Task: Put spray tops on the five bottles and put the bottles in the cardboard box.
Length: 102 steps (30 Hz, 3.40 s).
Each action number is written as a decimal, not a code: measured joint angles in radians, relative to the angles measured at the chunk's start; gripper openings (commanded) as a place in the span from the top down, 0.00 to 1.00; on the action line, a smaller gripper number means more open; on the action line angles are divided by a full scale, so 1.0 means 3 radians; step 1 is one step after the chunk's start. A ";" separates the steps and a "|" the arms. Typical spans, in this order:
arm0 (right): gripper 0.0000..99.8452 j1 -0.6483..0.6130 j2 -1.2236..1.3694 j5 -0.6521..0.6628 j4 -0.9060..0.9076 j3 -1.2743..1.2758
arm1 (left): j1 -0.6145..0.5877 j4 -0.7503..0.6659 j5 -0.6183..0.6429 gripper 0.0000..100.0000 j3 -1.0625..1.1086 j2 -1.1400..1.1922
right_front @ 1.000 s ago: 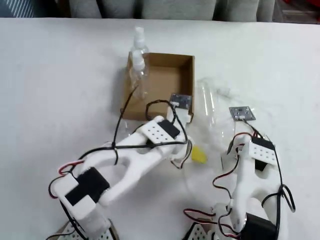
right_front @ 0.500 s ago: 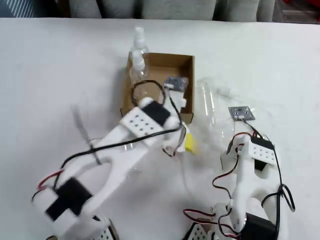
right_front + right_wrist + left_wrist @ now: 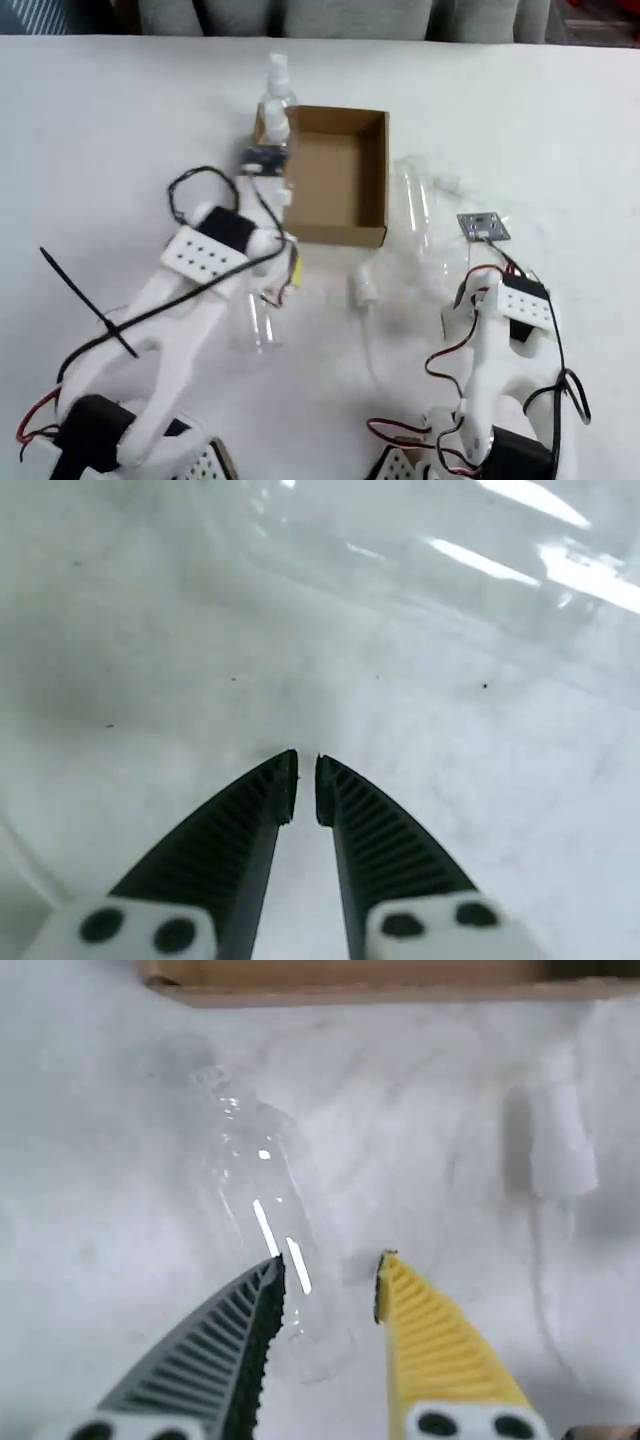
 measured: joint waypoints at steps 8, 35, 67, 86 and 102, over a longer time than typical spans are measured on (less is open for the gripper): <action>0.98 0.0000 0.0000 0.0000 0.0000 0.0000 | -0.0522 -0.0680 0.0353 0.76 0.0455 0.0000; 0.98 -0.0072 0.0000 0.0000 0.0000 0.0005 | -0.0573 -0.0798 0.0557 0.74 0.0358 0.0701; 0.98 -0.0097 0.0000 0.0000 0.0000 0.0036 | -0.0609 -0.0849 0.0557 0.74 0.0245 0.0910; 0.98 -0.0097 0.0000 0.0000 0.0000 0.0036 | -0.0706 -0.0471 0.0557 0.74 -0.0358 0.1632; 0.98 -0.0097 0.0000 0.0000 -0.0041 0.0036 | -0.0690 -0.0419 0.0056 0.98 -0.0373 0.1637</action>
